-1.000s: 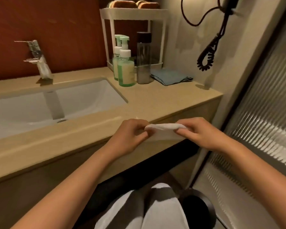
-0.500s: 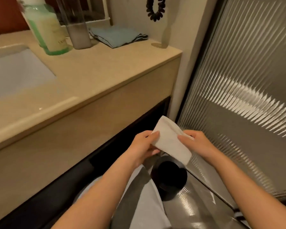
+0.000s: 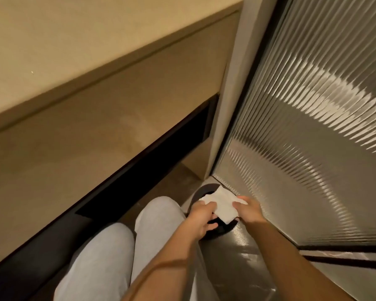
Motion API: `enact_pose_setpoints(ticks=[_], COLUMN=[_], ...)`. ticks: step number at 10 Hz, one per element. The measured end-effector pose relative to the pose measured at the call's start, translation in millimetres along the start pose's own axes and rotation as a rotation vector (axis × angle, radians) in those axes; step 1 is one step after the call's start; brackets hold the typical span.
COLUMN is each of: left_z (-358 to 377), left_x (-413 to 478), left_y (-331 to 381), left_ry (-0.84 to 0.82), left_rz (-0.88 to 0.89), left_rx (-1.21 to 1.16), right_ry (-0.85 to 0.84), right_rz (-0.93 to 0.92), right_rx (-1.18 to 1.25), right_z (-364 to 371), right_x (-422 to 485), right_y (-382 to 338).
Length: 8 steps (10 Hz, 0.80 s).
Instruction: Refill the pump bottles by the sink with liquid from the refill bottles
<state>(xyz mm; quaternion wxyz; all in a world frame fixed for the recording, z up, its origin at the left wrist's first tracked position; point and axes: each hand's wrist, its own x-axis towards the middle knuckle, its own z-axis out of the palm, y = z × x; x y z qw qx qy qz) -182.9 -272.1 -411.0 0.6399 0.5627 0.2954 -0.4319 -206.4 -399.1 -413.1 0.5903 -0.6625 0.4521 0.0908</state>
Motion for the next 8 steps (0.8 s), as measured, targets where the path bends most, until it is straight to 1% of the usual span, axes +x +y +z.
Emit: enact_pose_setpoints(ticks=[1, 2, 3, 4, 5, 6, 7, 8], left_z=[2.9, 5.8, 4.4, -0.3, -5.4, -9.6, -15.4, -27.6], left_x=[11.0, 19.3, 28.1, 30.0, 31.3, 30.7, 15.7, 1.1], left_y=[-1.1, 5.2, 5.6, 3.0, 1.9, 3.9, 16.2, 30.5], left_ry=[0.014, 0.078, 0.081, 0.061, 0.059, 0.067, 0.016, 0.012], left_rz=[-0.026, -0.076, -0.003, 0.066, 0.094, 0.121, 0.138, 0.2], left_rx=[0.121, 0.257, 0.332, 0.345, 0.359, 0.365, 0.36, 0.364], right_ry=[0.03, -0.001, 0.038, 0.041, 0.017, -0.014, -0.104, -0.208], right_rz=[0.038, 0.044, 0.04, 0.075, 0.119, 0.111, 0.061, -0.009], right_rx=[-0.008, 0.025, -0.015, 0.001, 0.041, 0.06, -0.073, -0.167], right_z=[7.1, 13.2, 22.9, 31.2, 33.6, 33.3, 35.9, 39.7], right_x=[13.0, 22.1, 28.4, 33.9, 35.8, 33.5, 25.9, 14.3], right_y=[6.6, 9.6, 9.1, 10.4, 10.9, 11.9, 6.2, -7.7])
